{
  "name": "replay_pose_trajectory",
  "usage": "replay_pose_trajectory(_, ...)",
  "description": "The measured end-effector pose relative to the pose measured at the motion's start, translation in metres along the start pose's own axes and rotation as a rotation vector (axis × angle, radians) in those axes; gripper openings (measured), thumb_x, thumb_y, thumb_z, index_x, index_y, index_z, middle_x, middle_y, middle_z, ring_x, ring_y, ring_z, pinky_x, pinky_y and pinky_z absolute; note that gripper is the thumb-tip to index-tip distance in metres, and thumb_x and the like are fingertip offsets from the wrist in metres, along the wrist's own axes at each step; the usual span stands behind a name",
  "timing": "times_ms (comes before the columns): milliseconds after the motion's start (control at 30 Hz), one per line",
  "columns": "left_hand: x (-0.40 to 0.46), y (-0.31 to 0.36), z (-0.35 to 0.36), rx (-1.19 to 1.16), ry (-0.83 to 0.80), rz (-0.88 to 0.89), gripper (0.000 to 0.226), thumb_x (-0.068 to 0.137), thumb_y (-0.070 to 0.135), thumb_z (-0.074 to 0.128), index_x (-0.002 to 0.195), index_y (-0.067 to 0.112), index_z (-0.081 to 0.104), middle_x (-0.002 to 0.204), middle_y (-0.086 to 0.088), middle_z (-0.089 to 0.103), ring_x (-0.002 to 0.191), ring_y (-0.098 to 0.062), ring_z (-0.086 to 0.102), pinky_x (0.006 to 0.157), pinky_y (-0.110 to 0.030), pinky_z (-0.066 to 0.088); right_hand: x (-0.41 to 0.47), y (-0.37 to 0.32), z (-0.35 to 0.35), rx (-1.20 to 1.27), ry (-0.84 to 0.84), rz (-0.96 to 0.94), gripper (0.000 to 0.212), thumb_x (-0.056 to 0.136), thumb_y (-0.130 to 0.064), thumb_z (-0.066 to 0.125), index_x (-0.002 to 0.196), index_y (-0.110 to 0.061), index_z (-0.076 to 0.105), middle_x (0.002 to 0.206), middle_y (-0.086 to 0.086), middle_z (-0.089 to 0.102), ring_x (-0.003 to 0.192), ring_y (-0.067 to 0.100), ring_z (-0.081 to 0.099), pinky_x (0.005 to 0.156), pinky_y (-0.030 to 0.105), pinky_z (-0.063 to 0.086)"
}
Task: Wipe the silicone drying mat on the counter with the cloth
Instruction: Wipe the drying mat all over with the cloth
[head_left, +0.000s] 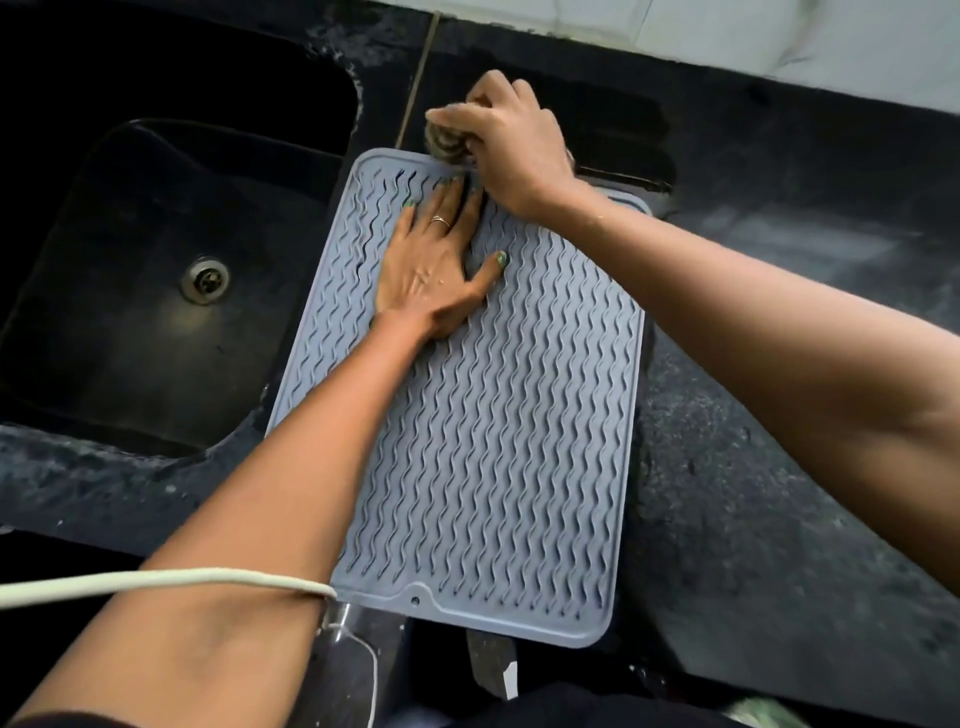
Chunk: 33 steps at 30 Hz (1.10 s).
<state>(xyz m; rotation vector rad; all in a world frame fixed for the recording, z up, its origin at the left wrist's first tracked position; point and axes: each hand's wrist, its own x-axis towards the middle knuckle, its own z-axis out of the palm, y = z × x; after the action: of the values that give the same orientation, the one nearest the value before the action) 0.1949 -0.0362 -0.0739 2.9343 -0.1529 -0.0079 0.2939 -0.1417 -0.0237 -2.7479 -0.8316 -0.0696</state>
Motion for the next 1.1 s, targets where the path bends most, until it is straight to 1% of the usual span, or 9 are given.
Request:
replay_pose_trajectory(133, 0.001, -0.001, 0.001, -0.023, 0.021, -0.022, 0.072, 0.094, 0.056, 0.034, 0.154, 0.020, 0.016, 0.161, -0.002, 0.016, 0.149, -0.017, 0.012, 0.121, -0.039, 0.005, -0.003, 0.005, -0.005, -0.118, -0.152, -0.185, 0.034, 0.091, -0.023, 0.053, 0.121, -0.038, 0.058, 0.121, 0.008, 0.049, 0.107, 0.033, 0.041, 0.079, 0.045, 0.035)
replay_pose_trajectory(233, 0.002, -0.002, 0.003, -0.027, 0.017, -0.034, 0.071, 0.094, 0.056, 0.035, 0.154, 0.022, 0.015, 0.161, 0.000, 0.016, 0.149, -0.017, 0.012, 0.121, -0.038, 0.006, -0.022, 0.036, -0.021, -0.152, -0.157, -0.133, 0.040, 0.086, -0.014, 0.060, 0.119, -0.037, 0.061, 0.118, 0.008, 0.050, 0.097, 0.029, 0.039, 0.076, 0.044, 0.034)
replay_pose_trajectory(400, 0.003, -0.002, 0.004, -0.040, 0.010, -0.044, 0.071, 0.093, 0.057, 0.033, 0.154, 0.025, 0.014, 0.162, 0.001, 0.013, 0.149, -0.017, 0.010, 0.122, -0.038, 0.005, -0.067, 0.088, -0.049, -0.268, -0.274, -0.093, 0.044, 0.084, -0.014, 0.063, 0.118, -0.041, 0.060, 0.115, 0.007, 0.048, 0.102, 0.032, 0.038, 0.079, 0.044, 0.033)
replay_pose_trajectory(533, 0.002, 0.000, 0.003, 0.018, 0.017, -0.023, 0.072, 0.094, 0.054, 0.033, 0.154, 0.021, 0.011, 0.162, 0.000, 0.008, 0.149, -0.020, 0.012, 0.121, -0.040, 0.007, -0.069, 0.098, -0.069, -0.380, -0.284, -0.058, 0.027, 0.082, -0.009, 0.063, 0.107, -0.018, 0.069, 0.113, 0.009, 0.053, 0.104, 0.034, 0.040, 0.082, 0.049, 0.035)
replay_pose_trajectory(667, 0.005, 0.002, -0.002, 0.068, -0.024, 0.211, 0.063, 0.098, 0.044, 0.032, 0.154, 0.025, 0.011, 0.161, 0.001, 0.017, 0.148, -0.020, 0.016, 0.119, -0.040, 0.011, -0.055, 0.070, -0.064, -0.237, -0.124, -0.030, 0.049, 0.085, 0.001, 0.053, 0.119, -0.035, 0.062, 0.115, 0.008, 0.051, 0.105, 0.035, 0.041, 0.081, 0.046, 0.035)
replay_pose_trajectory(800, 0.007, -0.001, 0.001, 0.031, -0.087, 0.205, 0.058, 0.099, 0.043, 0.026, 0.153, 0.026, 0.012, 0.161, 0.004, 0.016, 0.149, -0.016, 0.012, 0.120, -0.038, 0.006, -0.078, 0.051, -0.039, -0.256, -0.269, -0.071, 0.060, 0.085, -0.006, 0.054, 0.134, -0.040, 0.045, 0.123, 0.009, 0.046, 0.110, 0.035, 0.039, 0.082, 0.047, 0.037)
replay_pose_trajectory(900, 0.006, -0.001, 0.000, 0.028, -0.078, 0.202, 0.062, 0.096, 0.047, 0.023, 0.153, 0.027, 0.012, 0.161, 0.005, 0.017, 0.149, -0.015, 0.012, 0.120, -0.037, 0.006, -0.103, 0.078, -0.047, -0.303, -0.213, 0.004, 0.049, 0.089, -0.016, 0.053, 0.131, -0.041, 0.049, 0.120, 0.011, 0.049, 0.108, 0.037, 0.040, 0.082, 0.047, 0.035)
replay_pose_trajectory(1000, 0.005, 0.001, 0.000, 0.036, -0.087, 0.199, 0.059, 0.098, 0.045, 0.025, 0.153, 0.027, 0.013, 0.161, 0.005, 0.016, 0.149, -0.014, 0.011, 0.119, -0.037, 0.005, -0.119, 0.096, -0.060, -0.405, -0.142, 0.130, 0.031, 0.095, -0.032, 0.046, 0.116, -0.019, 0.064, 0.115, 0.015, 0.053, 0.108, 0.038, 0.041, 0.084, 0.050, 0.033)
replay_pose_trajectory(1100, 0.006, 0.004, -0.004, 0.072, -0.118, 0.176, 0.057, 0.101, 0.044, 0.022, 0.153, 0.026, 0.009, 0.162, 0.005, 0.012, 0.149, -0.014, 0.008, 0.119, -0.037, 0.004, -0.119, 0.089, -0.069, -0.485, -0.129, 0.196, 0.023, 0.090, -0.020, 0.055, 0.101, -0.004, 0.068, 0.110, 0.015, 0.056, 0.107, 0.038, 0.041, 0.083, 0.049, 0.033)
